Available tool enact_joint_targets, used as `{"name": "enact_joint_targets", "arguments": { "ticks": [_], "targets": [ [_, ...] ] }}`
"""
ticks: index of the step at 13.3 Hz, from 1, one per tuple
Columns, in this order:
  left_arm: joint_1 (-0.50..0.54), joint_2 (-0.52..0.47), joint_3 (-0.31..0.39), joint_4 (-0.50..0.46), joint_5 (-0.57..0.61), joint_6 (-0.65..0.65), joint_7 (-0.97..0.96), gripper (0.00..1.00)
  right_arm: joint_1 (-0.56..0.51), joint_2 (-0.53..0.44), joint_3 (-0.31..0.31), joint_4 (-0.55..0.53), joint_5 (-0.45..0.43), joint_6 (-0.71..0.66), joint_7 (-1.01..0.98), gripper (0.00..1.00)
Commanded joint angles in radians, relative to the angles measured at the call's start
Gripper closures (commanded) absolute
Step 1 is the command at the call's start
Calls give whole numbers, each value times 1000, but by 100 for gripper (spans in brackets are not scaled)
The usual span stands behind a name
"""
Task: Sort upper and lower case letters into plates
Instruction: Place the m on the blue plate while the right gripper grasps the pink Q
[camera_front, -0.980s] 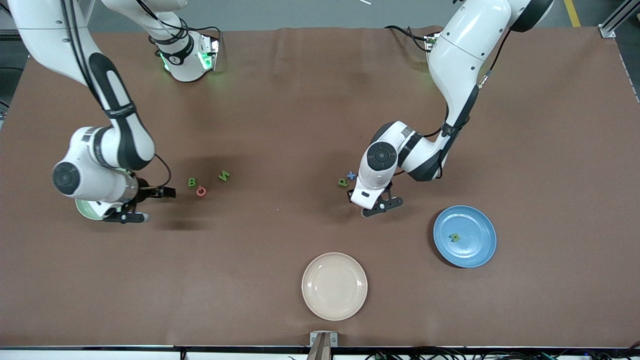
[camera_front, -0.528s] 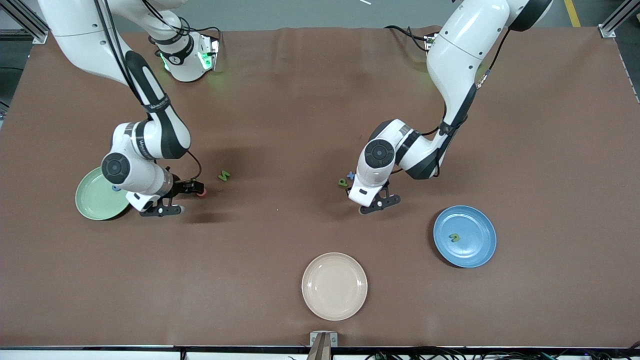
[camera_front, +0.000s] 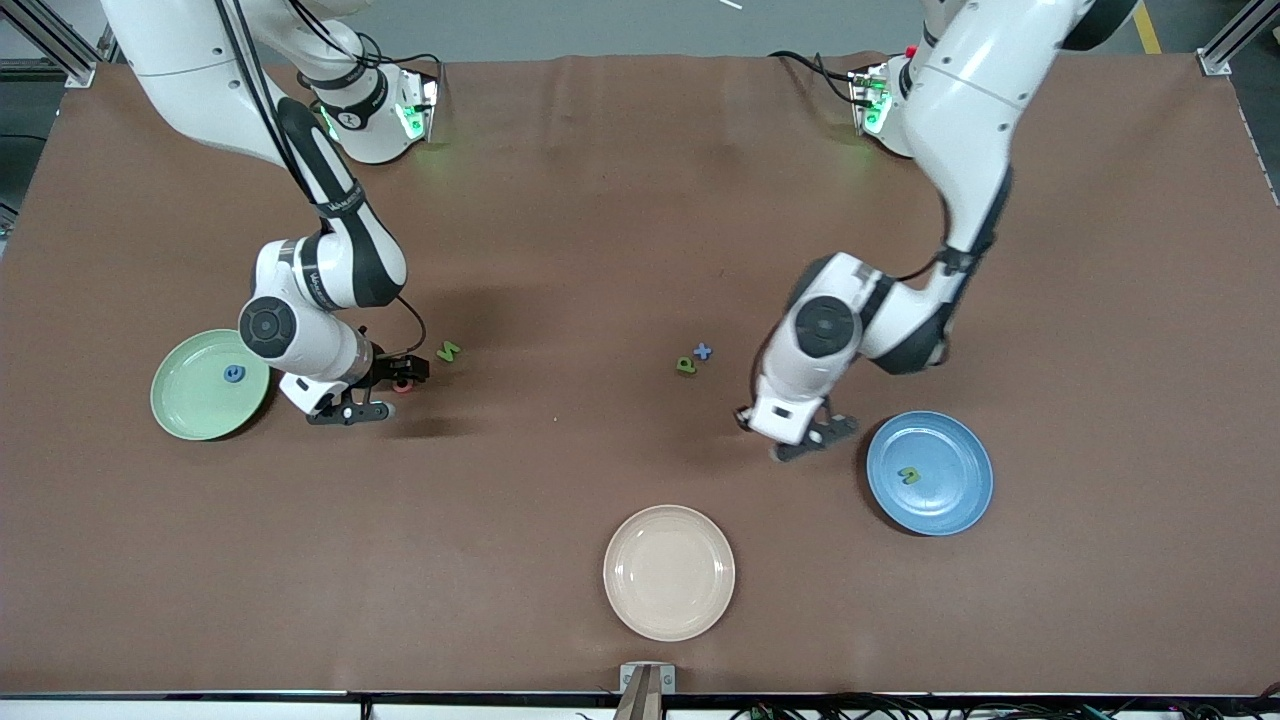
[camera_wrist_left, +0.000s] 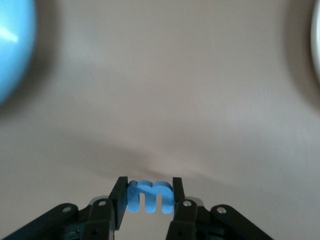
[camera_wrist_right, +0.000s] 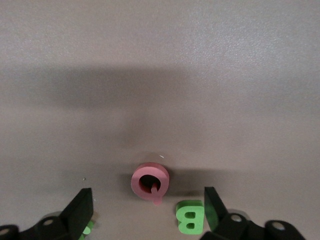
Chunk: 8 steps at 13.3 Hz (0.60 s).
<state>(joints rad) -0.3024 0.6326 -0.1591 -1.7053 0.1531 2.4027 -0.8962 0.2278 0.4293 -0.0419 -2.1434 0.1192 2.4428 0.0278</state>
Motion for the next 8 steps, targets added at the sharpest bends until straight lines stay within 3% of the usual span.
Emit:
{"name": "enact_joint_targets", "arguments": {
  "ticks": [1,4,6,7,8],
  "targets": [
    [130,-24,-2,21,6,-48,208,100,15,-4,-10,-20,22,27,4,15],
    [253,-7,0,23,8,-50,411,99,9,8,-10,-15,19,30,3,16],
    [313,16,0,23,41,-48,466,97,7,12,-10,-10,19,31,3,26],
    [331,21,-2,16,58,-48,467,89,5,19,-10,-10,19,31,3,30],
    [332,18,-2,10,59,-53,465,64,7,20,-10,-9,19,33,3,33]
  ]
}}
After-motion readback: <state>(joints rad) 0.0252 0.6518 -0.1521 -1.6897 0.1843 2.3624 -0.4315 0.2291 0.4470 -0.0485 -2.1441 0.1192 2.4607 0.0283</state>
